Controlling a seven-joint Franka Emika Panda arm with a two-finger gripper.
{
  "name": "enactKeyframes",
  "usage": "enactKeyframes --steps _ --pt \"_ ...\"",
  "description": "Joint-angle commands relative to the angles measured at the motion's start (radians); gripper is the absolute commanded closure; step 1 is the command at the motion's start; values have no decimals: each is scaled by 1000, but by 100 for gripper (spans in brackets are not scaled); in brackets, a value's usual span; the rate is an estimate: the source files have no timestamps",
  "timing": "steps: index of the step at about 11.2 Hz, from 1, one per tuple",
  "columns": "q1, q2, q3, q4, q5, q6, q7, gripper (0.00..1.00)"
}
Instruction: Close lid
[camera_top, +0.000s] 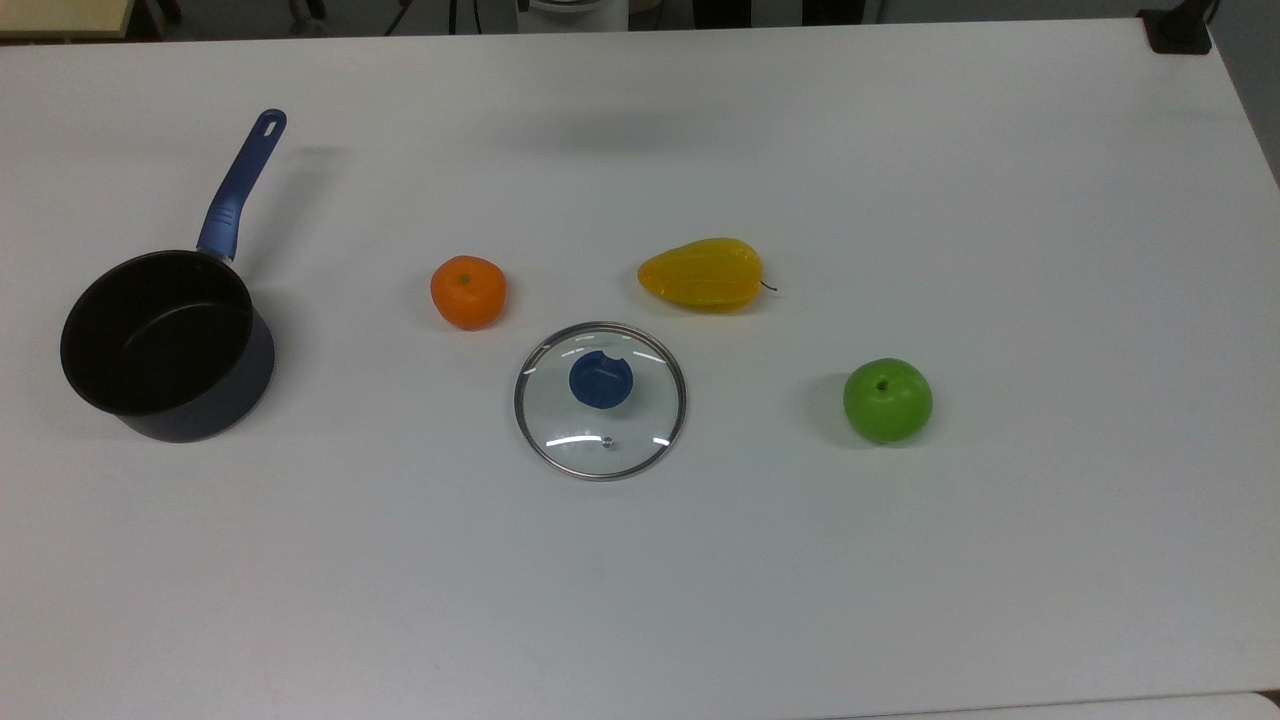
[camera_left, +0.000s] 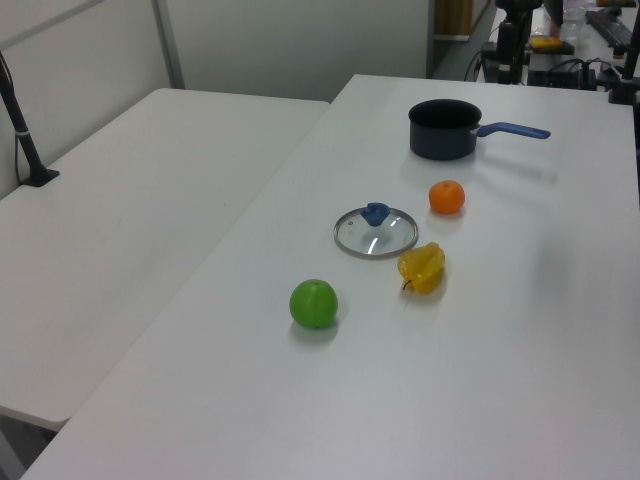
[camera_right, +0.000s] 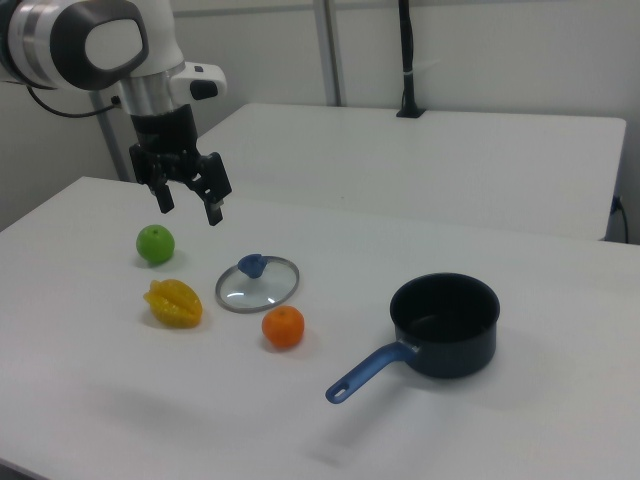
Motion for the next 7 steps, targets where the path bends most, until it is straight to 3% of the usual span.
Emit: enactKeyframes --steps 1,7 --pt "-7 -14 -10 9 -4 -17 -10 0" --pt "19 50 5 7 0 108 53 0"
